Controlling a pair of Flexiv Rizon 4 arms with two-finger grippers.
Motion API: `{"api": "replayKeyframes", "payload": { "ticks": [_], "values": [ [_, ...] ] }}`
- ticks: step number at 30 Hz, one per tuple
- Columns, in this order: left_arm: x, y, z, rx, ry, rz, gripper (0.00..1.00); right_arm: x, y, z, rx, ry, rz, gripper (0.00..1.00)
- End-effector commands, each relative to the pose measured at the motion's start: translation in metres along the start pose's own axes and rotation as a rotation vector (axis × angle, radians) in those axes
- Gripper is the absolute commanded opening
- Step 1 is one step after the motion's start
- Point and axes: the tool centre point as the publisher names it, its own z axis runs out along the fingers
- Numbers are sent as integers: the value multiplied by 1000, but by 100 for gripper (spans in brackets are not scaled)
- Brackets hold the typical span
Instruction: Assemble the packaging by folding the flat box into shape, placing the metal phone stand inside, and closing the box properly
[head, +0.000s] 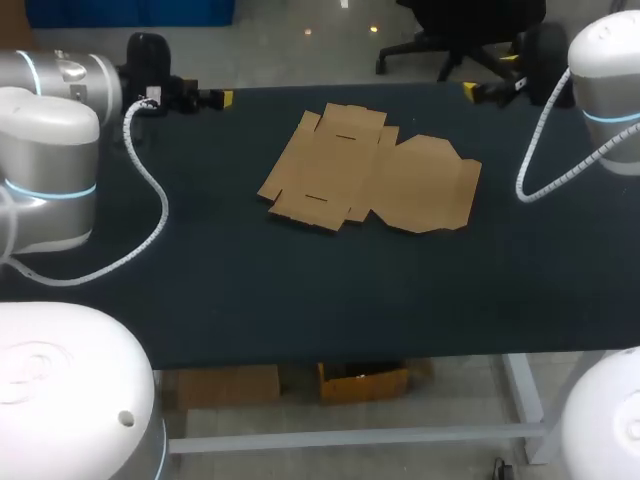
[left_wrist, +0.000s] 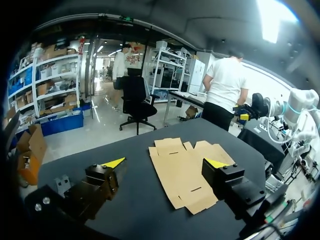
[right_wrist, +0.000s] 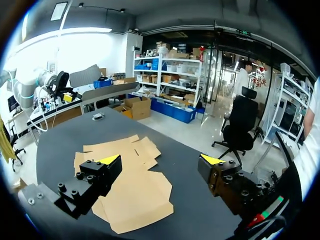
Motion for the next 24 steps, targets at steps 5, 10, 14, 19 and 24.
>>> {"api": "replayKeyframes", "payload": {
  "ticks": [5, 10, 14, 19, 24],
  "values": [
    [16, -1, -7, -214, -16, -49, 100, 1, -7, -17, 219, 3, 117, 100],
    [25, 4, -17, -283, -35, -84, 100, 2, -12, -30, 252, -7, 194, 100],
    [31, 5, -24, -355, -62, -100, 100, 6, -13, -42, 266, -7, 208, 100],
    [37, 9, -37, -414, -89, -162, 100, 16, -13, -56, 291, -10, 257, 100],
    [44, 15, -50, -450, -112, -200, 100, 22, -17, -63, 298, -15, 310, 100]
  ]
}}
